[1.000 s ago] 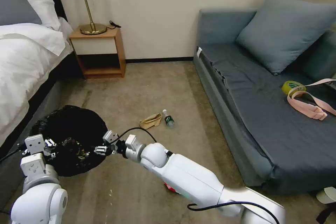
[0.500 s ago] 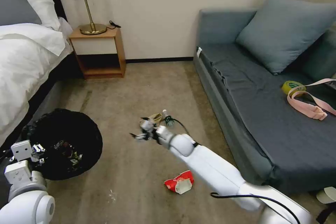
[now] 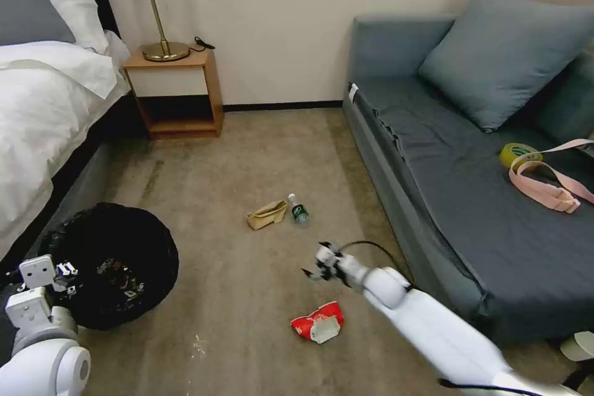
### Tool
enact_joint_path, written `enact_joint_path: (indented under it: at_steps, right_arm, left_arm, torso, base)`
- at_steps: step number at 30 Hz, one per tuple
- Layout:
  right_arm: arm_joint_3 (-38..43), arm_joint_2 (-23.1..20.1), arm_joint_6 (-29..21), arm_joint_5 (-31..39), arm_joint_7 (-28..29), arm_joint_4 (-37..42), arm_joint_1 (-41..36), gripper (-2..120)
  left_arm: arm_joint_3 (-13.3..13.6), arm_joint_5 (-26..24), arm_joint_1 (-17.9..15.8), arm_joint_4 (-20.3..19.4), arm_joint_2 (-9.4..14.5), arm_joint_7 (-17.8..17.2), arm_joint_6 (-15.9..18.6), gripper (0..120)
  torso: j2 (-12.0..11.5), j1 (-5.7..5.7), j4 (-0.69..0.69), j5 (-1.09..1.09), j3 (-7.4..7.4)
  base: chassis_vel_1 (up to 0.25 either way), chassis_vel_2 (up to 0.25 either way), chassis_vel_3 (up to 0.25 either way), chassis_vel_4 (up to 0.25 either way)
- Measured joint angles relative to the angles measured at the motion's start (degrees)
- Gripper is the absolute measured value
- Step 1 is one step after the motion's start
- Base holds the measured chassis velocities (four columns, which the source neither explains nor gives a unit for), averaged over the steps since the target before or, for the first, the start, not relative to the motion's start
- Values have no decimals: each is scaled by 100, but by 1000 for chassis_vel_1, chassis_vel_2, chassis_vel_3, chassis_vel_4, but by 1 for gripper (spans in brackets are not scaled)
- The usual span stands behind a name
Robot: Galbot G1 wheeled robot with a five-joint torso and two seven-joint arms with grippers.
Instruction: Pick up the trash bin, then pick up the garbage on the floor and place it into the trash bin.
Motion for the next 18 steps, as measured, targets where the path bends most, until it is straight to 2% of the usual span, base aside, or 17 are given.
enact_joint_path:
  at_steps: [1, 4, 12, 18]
  right_arm:
    - [-32, -193, -26, 30, 6, 219, -229, 100]
    - [-64, -413, -26, 25, 5, 494, -576, 100]
    - [-229, -548, -24, 33, -28, 818, -774, 100]
    - [-389, -581, 66, -85, -150, 620, -787, 100]
  left_arm:
    - [5, 0, -24, 39, 5, 0, -5, 4]
    - [50, 8, -71, 80, 10, -5, -5, 4]
    - [188, 114, -151, 126, -25, -14, 20, 4]
    - [198, 131, -126, 146, -40, -20, 9, 4]
  torso:
    - [0, 0, 1, -2, 0]
    - [0, 0, 2, -1, 0]
    - [0, 0, 3, -2, 0]
    - [0, 0, 3, -3, 0]
  base:
    - [0, 0, 0, 0]
    - [0, 0, 0, 0]
    - [0, 0, 0, 0]
    - [0, 0, 0, 0]
